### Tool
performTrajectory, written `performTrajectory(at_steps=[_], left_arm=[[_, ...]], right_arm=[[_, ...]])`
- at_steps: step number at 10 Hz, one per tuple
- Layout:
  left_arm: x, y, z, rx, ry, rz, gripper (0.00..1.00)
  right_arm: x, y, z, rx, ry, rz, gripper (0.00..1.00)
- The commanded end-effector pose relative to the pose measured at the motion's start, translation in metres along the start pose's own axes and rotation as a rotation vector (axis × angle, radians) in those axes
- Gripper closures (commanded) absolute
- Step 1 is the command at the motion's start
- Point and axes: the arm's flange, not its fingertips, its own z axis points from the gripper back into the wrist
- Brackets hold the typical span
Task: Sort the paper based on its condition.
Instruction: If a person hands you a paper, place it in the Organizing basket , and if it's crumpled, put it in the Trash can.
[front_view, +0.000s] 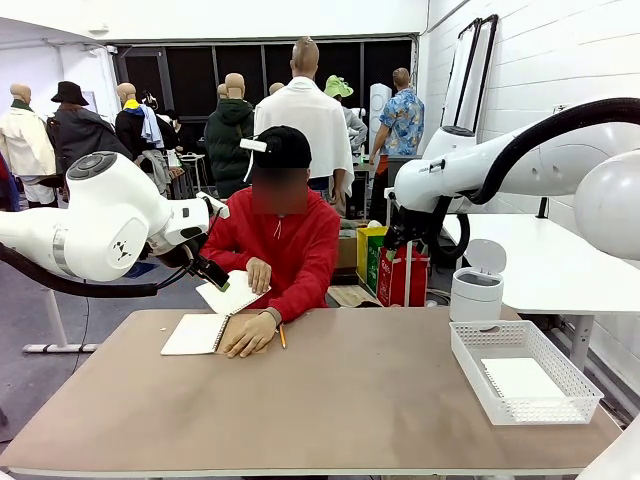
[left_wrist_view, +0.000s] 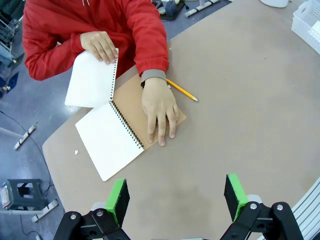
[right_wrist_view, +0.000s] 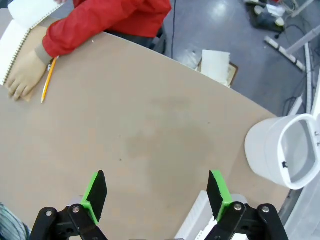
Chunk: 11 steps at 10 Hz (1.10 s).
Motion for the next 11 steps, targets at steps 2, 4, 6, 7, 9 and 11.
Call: performTrajectory(at_steps=[2,4,6,7,9,11], left_arm=[[-0.001,0.001,0.000,-0.001,0.003,0.002,0.00],[-0.001,0.001,0.000,-0.001,0.003,0.002,0.00],[-0.001,0.001,0.000,-0.001,0.003,0.002,0.00],[-0.001,0.001,0.000,-0.001,0.003,0.002,0.00],[-0.001,0.001,0.000,-0.001,0.003,0.002,0.00],[-0.001,0.001,0.000,-0.001,0.003,0.002,0.00]], right_arm=[[0.000,0.000,0.000,0.000,0.000,0.000,0.00],[-0.010,0.025,0.006,0.022,-0.082,0.112,0.00],[-0.026,0.040,0.014,0.096,-0.134,0.207,0.00],[-0.033,0.046,0.016,0.132,-0.130,0.232,0.00],[-0.051,0.057,0.022,0.239,-0.135,0.298,0.00],[-0.063,0.061,0.025,0.268,-0.138,0.342,0.00]])
